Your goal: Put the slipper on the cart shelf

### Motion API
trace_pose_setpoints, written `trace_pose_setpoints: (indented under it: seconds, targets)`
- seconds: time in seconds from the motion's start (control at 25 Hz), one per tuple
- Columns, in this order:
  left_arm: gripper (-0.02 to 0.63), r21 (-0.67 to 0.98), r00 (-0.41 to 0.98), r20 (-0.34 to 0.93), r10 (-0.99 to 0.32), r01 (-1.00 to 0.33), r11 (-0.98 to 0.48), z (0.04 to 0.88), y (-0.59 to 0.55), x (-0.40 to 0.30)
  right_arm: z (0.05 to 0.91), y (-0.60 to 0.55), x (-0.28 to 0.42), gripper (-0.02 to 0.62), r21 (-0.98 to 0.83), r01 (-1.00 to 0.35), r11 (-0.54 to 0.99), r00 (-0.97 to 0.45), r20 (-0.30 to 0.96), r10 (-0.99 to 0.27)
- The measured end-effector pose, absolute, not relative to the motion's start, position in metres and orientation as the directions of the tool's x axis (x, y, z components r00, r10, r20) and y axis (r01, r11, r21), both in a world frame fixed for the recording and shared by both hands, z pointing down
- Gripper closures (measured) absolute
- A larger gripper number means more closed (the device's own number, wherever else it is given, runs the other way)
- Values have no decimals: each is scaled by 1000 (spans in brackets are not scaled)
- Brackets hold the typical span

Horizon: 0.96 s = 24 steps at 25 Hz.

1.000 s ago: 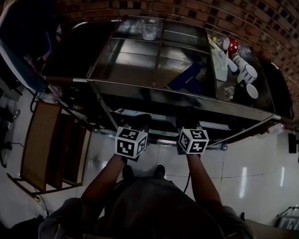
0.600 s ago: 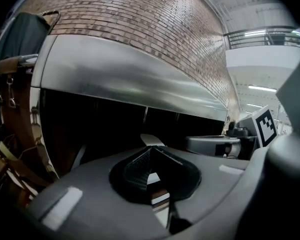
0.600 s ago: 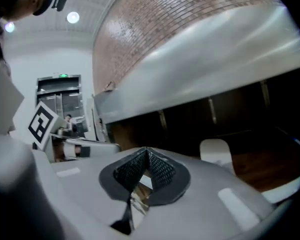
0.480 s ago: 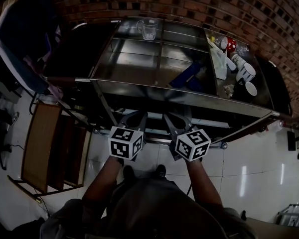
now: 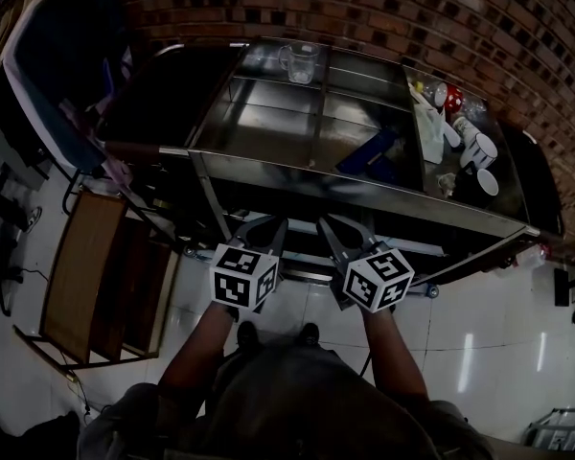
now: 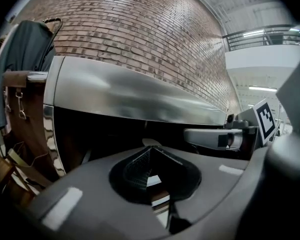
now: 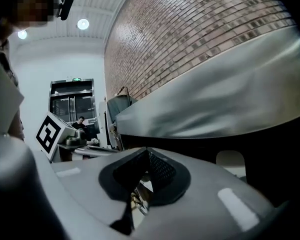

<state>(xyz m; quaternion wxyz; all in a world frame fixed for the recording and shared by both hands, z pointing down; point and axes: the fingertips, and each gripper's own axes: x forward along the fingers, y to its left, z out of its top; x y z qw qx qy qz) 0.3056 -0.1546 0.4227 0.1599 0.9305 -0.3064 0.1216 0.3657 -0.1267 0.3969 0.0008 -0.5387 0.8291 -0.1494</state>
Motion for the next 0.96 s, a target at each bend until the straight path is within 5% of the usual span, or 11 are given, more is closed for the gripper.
trace_pose_setpoints:
  seconds: [0.96]
  targets:
    - [598,221,770,326,-548,-626,-748,422,-167,293,394,-138,347,595,-256,-868,425,-470,147,-870]
